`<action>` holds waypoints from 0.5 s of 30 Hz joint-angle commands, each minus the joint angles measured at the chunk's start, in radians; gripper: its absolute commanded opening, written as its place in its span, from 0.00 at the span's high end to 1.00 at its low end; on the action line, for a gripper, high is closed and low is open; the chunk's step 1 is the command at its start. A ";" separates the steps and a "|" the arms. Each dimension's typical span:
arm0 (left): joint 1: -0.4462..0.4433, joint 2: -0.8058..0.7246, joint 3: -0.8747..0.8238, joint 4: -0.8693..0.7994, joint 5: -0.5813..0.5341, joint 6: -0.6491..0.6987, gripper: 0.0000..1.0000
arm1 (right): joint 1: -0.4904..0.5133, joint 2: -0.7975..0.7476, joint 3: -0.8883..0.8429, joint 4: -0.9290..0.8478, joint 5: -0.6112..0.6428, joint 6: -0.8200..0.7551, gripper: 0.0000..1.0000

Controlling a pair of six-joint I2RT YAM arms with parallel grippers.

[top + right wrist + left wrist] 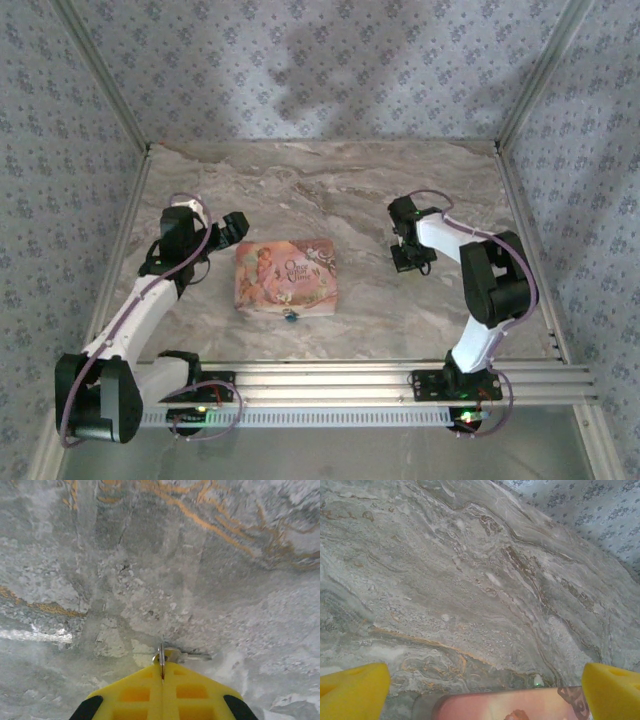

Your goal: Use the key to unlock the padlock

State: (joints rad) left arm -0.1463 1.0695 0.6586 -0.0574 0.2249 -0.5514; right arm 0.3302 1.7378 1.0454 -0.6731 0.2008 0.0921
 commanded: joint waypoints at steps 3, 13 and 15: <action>-0.004 -0.009 0.049 -0.022 0.061 -0.020 0.02 | 0.051 -0.112 -0.025 0.059 0.108 -0.089 1.00; -0.014 0.035 0.113 -0.010 0.231 -0.092 0.03 | 0.074 -0.256 -0.018 0.143 -0.088 -0.115 1.00; -0.020 0.034 0.109 0.019 0.247 -0.136 0.03 | 0.075 -0.282 -0.011 0.158 -0.155 -0.102 1.00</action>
State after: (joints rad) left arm -0.1558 1.1023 0.7437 -0.0738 0.4023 -0.6289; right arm 0.4019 1.4952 1.0245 -0.5411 0.1638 -0.0139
